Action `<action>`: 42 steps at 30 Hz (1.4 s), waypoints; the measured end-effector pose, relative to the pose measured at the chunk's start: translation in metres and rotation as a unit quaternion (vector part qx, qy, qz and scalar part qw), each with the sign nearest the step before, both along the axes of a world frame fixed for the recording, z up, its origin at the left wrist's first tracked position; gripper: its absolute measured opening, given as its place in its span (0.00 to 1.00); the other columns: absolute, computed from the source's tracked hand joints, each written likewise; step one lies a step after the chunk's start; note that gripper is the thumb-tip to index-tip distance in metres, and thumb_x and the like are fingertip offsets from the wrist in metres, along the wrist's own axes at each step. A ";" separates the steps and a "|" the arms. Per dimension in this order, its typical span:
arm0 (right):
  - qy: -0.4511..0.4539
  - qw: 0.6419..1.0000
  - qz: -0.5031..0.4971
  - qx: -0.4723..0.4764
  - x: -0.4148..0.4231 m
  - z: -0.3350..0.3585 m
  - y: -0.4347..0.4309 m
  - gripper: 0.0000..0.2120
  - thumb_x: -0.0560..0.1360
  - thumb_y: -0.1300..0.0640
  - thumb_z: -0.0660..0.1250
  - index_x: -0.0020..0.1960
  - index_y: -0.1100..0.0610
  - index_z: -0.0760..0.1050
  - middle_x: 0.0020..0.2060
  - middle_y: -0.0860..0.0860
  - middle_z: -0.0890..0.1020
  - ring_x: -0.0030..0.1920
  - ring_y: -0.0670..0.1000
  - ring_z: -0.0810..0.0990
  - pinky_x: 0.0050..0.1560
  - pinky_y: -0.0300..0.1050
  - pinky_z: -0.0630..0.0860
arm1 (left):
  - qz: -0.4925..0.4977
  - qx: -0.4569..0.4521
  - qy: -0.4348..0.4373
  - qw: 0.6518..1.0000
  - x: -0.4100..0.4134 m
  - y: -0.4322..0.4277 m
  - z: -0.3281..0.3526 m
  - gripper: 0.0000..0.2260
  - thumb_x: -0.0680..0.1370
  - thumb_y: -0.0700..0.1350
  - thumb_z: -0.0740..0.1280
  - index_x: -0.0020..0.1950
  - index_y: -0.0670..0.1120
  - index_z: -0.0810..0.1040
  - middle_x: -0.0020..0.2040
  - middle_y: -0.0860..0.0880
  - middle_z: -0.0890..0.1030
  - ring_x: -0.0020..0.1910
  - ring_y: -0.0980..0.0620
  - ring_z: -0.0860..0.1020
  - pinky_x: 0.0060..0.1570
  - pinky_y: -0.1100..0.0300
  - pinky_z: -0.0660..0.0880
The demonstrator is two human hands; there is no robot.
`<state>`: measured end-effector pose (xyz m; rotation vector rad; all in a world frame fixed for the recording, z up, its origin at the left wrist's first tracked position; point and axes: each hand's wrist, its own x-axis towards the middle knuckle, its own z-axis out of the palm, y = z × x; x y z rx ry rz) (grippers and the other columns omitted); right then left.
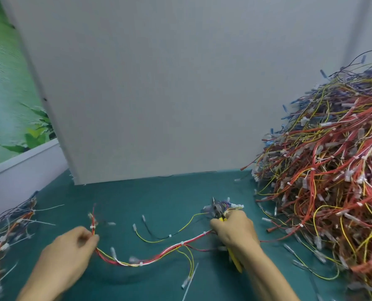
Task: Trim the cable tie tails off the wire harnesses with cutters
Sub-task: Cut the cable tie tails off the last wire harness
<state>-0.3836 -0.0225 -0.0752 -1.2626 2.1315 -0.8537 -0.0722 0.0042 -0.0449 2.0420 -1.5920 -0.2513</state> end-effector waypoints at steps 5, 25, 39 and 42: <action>-0.125 0.967 0.007 -0.223 -0.010 0.027 -0.012 0.15 0.68 0.56 0.69 0.29 0.56 0.66 0.21 0.46 0.64 0.28 0.49 0.61 0.29 0.44 0.60 | -0.041 -0.143 0.233 0.961 -0.013 -0.031 0.020 0.07 0.78 0.40 0.67 0.40 0.49 0.77 0.31 0.51 0.83 0.25 0.49 0.80 0.27 0.56 0.78; -0.384 0.859 0.012 -0.339 -0.024 0.028 -0.041 0.08 0.72 0.64 0.72 0.37 0.53 0.81 0.42 0.56 0.86 0.34 0.47 0.80 0.34 0.42 0.70 | -0.050 -0.151 0.586 0.795 -0.043 -0.087 -0.012 0.05 0.78 0.33 0.64 0.45 0.41 0.76 0.38 0.44 0.83 0.28 0.54 0.80 0.29 0.62 0.80; -0.354 0.861 0.049 -0.361 -0.019 0.037 -0.036 0.06 0.74 0.64 0.70 0.41 0.54 0.79 0.41 0.52 0.86 0.34 0.45 0.80 0.32 0.35 0.72 | 0.006 -0.022 0.270 0.963 -0.040 -0.091 -0.022 0.13 0.76 0.45 0.71 0.57 0.39 0.78 0.52 0.43 0.83 0.46 0.45 0.80 0.47 0.49 0.78; -0.339 0.864 0.080 -0.364 -0.008 0.043 -0.030 0.06 0.74 0.65 0.70 0.42 0.55 0.80 0.40 0.52 0.86 0.34 0.45 0.80 0.33 0.31 0.73 | -0.029 -0.123 0.007 0.992 -0.054 -0.079 -0.007 0.26 0.74 0.48 0.72 0.68 0.41 0.70 0.66 0.43 0.73 0.66 0.44 0.69 0.65 0.55 0.62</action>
